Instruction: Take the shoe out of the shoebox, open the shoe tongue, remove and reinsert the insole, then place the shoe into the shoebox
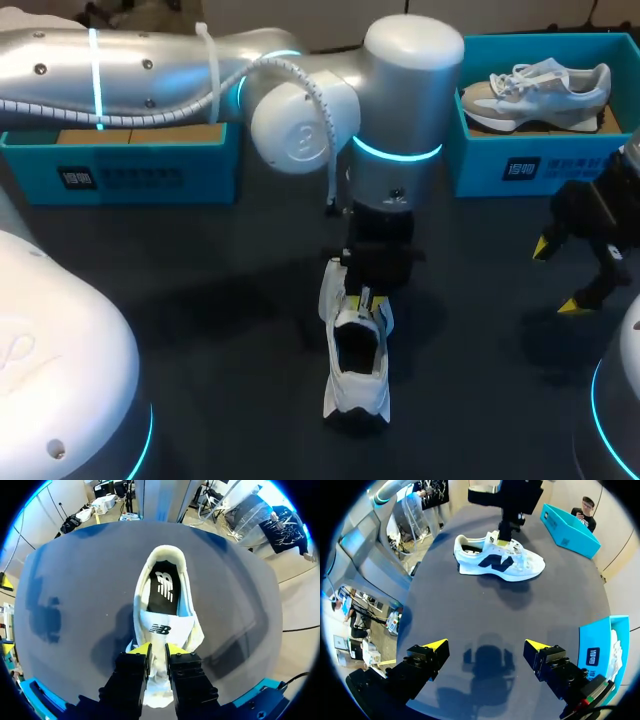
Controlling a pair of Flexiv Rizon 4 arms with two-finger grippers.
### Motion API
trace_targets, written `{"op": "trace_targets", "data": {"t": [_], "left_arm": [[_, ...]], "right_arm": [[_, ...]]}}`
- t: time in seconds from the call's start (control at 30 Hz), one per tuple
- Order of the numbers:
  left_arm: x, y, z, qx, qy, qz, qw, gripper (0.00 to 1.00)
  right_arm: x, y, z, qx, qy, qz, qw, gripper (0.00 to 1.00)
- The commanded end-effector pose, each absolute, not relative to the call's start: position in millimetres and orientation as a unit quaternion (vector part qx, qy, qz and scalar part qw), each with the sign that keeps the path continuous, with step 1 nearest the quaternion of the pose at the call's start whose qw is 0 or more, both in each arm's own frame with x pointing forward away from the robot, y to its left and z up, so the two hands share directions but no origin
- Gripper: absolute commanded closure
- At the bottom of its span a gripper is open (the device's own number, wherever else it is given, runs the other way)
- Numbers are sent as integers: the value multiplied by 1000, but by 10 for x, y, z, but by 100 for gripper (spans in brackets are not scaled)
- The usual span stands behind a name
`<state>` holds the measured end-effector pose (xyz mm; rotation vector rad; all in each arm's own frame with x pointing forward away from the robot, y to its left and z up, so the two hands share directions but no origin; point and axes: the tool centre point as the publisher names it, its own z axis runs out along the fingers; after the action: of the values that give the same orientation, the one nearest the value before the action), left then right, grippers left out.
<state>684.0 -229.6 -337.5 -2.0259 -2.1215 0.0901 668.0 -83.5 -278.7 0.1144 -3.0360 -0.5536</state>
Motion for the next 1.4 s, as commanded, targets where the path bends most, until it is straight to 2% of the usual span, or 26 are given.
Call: {"op": "trace_targets", "data": {"t": [0.03,0.2,0.5,0.87,1.0,1.2,1.27,1.3,1.33,1.4], "left_arm": [[6731,-2120,-3452,-690,-717,37,93,80],[6581,-2086,-3491,-697,-712,25,87,80],[6536,-2253,-3249,-701,-709,31,66,81],[6531,-2303,-3569,-694,-714,34,91,80],[6480,-2184,-3377,-695,-714,38,74,80],[6360,-2038,-2963,-691,-720,31,56,73],[6339,-2004,-2854,-679,-731,26,64,64],[6342,-1996,-2822,-673,-736,21,73,53],[6349,-1985,-2792,-667,-742,18,70,0],[6351,-1969,-2753,-649,-755,22,88,0]], "right_arm": [[6683,-827,-2795,37,-983,-178,27,0],[6683,-827,-2795,37,-983,-178,27,0],[6683,-827,-2795,37,-983,-178,27,0],[6683,-827,-2795,37,-983,-178,27,0],[6683,-827,-2795,37,-983,-178,27,0],[6683,-827,-2795,37,-983,-178,27,0],[6683,-827,-2795,37,-983,-178,27,0],[6683,-827,-2795,37,-983,-178,27,0],[6683,-827,-2795,37,-983,-178,27,0],[6683,-827,-2795,37,-983,-178,27,0]]}}
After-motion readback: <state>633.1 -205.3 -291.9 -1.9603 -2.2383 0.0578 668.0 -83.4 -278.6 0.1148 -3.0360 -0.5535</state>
